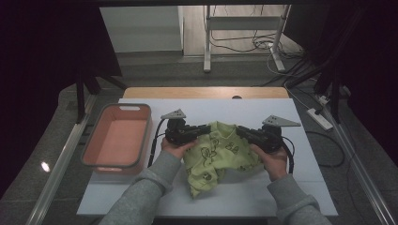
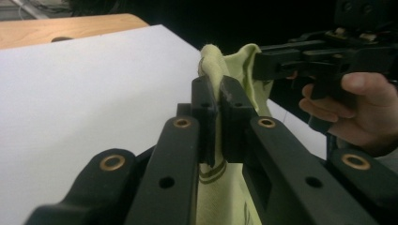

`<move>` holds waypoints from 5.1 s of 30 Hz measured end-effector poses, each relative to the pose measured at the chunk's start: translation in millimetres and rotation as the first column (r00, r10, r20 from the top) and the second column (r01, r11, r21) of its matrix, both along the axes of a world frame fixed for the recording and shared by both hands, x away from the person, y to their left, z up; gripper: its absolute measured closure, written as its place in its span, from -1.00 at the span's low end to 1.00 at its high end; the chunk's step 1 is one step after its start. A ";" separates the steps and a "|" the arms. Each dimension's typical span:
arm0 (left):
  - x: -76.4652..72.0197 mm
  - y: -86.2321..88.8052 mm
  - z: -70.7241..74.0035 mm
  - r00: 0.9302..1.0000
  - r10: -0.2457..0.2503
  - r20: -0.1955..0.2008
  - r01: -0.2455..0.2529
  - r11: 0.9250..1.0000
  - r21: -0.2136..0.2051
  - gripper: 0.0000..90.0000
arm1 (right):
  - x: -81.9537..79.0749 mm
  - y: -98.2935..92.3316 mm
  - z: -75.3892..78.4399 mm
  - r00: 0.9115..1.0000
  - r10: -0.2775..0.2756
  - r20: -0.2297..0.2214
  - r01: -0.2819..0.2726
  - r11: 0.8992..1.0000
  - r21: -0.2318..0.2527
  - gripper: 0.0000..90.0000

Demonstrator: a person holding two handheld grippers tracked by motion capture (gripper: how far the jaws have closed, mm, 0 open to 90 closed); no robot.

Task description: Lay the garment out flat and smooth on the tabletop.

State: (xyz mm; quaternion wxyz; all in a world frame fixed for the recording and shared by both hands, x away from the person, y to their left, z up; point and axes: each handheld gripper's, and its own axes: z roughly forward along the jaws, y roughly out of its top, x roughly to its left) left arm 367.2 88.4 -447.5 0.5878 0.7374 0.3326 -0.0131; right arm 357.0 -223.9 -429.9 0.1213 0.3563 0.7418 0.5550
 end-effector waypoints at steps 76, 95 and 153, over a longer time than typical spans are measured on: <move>-51.9 31.8 166.7 0.953 -0.049 0.300 0.122 0.965 -0.230 0.91 | -54.7 0.1 162.2 0.930 0.053 0.365 -0.170 0.940 0.295 0.91; -56.7 36.5 181.2 0.947 -0.038 0.320 0.120 0.963 -0.241 0.91 | -58.1 3.7 180.5 0.921 0.056 0.386 -0.181 0.937 0.297 0.91; -53.2 39.8 151.4 0.967 -0.039 0.252 0.105 0.961 -0.254 0.91 | -69.5 7.4 147.6 0.943 0.043 0.330 -0.152 0.937 0.315 0.91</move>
